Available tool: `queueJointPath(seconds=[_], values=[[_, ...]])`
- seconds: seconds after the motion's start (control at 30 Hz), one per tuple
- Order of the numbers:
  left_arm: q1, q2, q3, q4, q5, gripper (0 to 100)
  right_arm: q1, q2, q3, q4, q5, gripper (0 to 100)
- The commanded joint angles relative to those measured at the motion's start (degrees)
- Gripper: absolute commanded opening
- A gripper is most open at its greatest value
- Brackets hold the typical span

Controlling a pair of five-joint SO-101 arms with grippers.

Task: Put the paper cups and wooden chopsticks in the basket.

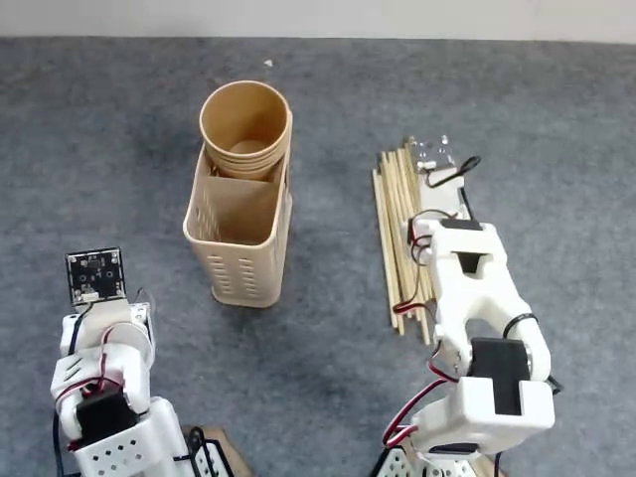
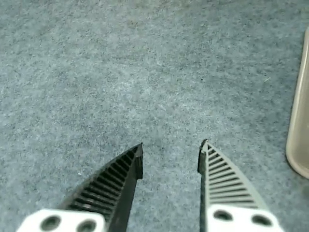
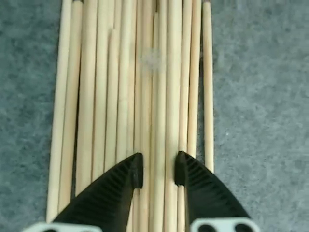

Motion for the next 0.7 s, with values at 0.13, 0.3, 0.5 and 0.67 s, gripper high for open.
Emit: queueJointPath(seconds=[0.13, 0.3, 0.5, 0.67], values=[[0.75, -0.31, -0.22, -0.97, -0.7, 21, -0.31, -0.92, -2.42, -0.48, -3.34, 0.9], [0.75, -0.31, -0.22, -0.97, -0.7, 21, -0.31, -0.92, -2.42, -0.48, -3.25, 0.5], [0.75, -0.31, -0.22, -0.97, -0.7, 21, -0.31, -5.93, -3.91, -0.48, -3.69, 0.4], [0.75, -0.31, -0.13, -0.97, -0.7, 21, 0.13, -23.87, -4.44, -0.4, -9.85, 0.4]])
